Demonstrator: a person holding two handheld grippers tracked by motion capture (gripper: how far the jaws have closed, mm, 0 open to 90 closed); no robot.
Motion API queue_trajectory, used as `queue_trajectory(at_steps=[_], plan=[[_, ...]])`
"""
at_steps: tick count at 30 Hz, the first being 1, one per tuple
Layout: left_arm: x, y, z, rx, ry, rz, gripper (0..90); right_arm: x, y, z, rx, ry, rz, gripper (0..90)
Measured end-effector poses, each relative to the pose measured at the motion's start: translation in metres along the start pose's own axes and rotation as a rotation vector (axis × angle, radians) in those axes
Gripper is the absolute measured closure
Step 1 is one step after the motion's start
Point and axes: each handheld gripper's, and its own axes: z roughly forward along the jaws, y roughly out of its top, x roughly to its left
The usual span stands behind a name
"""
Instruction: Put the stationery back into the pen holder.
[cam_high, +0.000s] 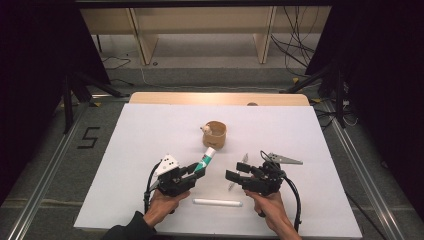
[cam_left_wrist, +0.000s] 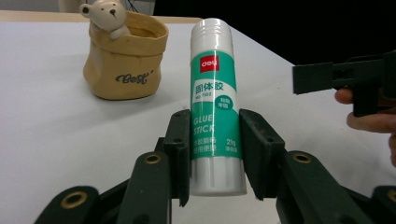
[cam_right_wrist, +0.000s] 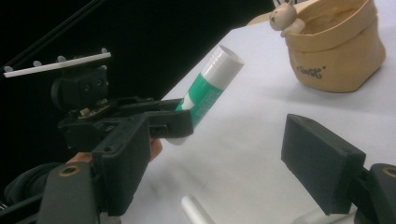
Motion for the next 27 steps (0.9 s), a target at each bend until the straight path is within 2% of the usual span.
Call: queue_trajectory(at_steps=[10,18,27], plan=[[-0.010,-0.001,0.003,-0.021,-0.052,0.029,65.4,0.000,0.004,0.021,0.017,0.046,0.052,25.0],[-0.014,-0.003,0.005,-0.028,-0.073,0.044,65.4,-0.003,0.007,0.031,0.017,0.078,0.111,26.2],[-0.018,-0.005,0.006,-0.030,-0.088,0.058,65.4,-0.007,0.008,0.043,0.013,0.103,0.166,34.3]])
